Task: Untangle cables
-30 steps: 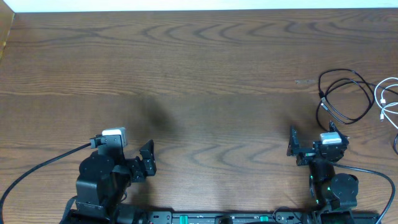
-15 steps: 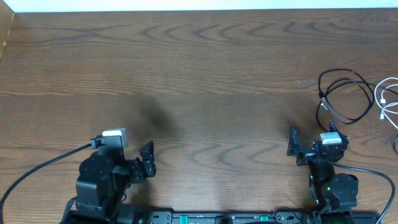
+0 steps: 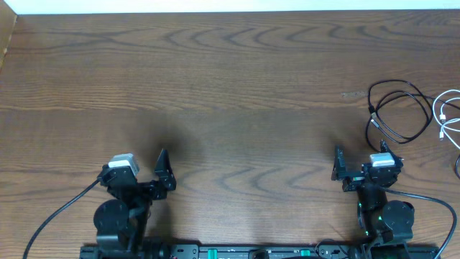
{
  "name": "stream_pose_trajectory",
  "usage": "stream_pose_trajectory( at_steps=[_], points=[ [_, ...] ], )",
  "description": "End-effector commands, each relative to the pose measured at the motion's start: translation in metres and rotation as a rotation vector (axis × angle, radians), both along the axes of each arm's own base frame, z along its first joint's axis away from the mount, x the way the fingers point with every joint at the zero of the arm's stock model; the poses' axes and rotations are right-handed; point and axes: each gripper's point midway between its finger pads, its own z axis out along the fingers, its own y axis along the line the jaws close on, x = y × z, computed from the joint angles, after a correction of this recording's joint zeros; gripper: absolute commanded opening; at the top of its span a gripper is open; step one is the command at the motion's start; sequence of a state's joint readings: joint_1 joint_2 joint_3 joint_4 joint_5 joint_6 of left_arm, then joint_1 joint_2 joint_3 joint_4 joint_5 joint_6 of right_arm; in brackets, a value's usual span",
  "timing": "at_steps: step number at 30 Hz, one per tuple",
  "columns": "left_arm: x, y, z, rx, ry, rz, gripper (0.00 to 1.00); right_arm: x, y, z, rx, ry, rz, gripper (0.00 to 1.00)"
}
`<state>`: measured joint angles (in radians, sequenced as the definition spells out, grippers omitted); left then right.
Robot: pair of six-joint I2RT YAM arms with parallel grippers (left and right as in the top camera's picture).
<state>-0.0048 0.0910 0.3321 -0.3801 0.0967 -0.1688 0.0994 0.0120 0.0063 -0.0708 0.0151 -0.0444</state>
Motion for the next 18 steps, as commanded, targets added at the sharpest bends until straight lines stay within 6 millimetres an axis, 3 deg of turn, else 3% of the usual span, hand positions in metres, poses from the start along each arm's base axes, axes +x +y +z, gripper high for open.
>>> stream_pose_trajectory(
  at_steps=[1,10,15,18],
  points=[
    [0.008,-0.004,0.002,0.051,-0.105,-0.034,0.94,0.0,0.0,0.0,0.011,-0.001,0.003,0.99],
    [0.023,-0.003,0.014,0.148,-0.388,-0.029,0.94,0.0,0.0,0.0,0.011,-0.001,0.003,0.99],
    [0.023,-0.002,0.013,0.263,-0.391,-0.028,0.94,0.0,0.0,0.0,0.01,0.0,0.003,0.99],
    [0.025,0.001,0.001,0.302,-0.344,-0.024,0.94,0.0,0.0,0.0,0.01,0.0,0.003,0.99]
  ],
)
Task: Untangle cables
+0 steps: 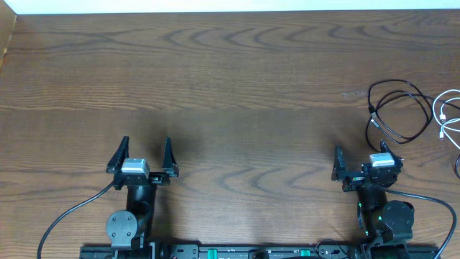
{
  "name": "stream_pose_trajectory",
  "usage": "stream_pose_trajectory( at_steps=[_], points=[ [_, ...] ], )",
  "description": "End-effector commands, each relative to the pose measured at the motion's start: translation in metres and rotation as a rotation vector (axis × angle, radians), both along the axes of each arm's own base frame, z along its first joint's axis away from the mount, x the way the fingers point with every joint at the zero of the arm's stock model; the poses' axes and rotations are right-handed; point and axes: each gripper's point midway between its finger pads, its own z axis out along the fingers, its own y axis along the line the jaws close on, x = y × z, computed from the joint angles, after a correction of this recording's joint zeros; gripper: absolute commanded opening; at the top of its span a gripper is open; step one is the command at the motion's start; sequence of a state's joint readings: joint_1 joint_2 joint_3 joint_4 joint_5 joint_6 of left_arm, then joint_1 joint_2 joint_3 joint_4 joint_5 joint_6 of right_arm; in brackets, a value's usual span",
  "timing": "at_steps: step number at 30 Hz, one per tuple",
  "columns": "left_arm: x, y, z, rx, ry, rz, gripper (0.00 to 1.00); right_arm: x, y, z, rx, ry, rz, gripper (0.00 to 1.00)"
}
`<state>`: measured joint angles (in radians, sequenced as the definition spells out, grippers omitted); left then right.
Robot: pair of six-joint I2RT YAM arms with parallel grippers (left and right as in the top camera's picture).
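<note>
A black cable (392,82) lies in loose loops at the table's far right. A white cable (440,108) lies beside it at the right edge, partly cut off by the frame; the two pass close together there. My left gripper (146,150) hovers near the front left, fingers spread wide open and pointing away from the base, nothing between them. My right gripper (336,164) sits near the front right, just below and left of the black loops. It is rolled on its side, so its fingers overlap from above.
The wooden table (237,86) stretches across the view. The arm bases and their black leads sit along the front edge. A pale wall strip runs along the back.
My left arm has turned to face the far side of the table, and its gripper now shows both fingers spread open. The right arm and both cables have not moved.
</note>
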<state>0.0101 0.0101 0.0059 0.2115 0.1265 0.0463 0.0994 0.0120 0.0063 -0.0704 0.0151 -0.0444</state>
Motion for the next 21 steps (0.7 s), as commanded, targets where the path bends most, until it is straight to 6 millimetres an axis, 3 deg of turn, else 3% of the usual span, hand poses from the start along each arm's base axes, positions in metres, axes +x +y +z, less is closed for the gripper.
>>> stream_pose_trajectory(
  at_steps=[1,9,21],
  points=[
    [0.001,0.004,-0.011,0.084,0.037,0.022,0.94,0.0,0.0,0.0,0.01,0.0,0.003,0.99],
    [-0.001,0.005,-0.066,0.078,0.262,0.018,0.94,0.0,0.0,0.0,0.01,0.0,0.003,0.99],
    [-0.001,0.005,-0.066,0.082,0.261,0.019,0.94,0.0,0.0,0.0,0.01,0.0,0.003,0.99]
  ],
)
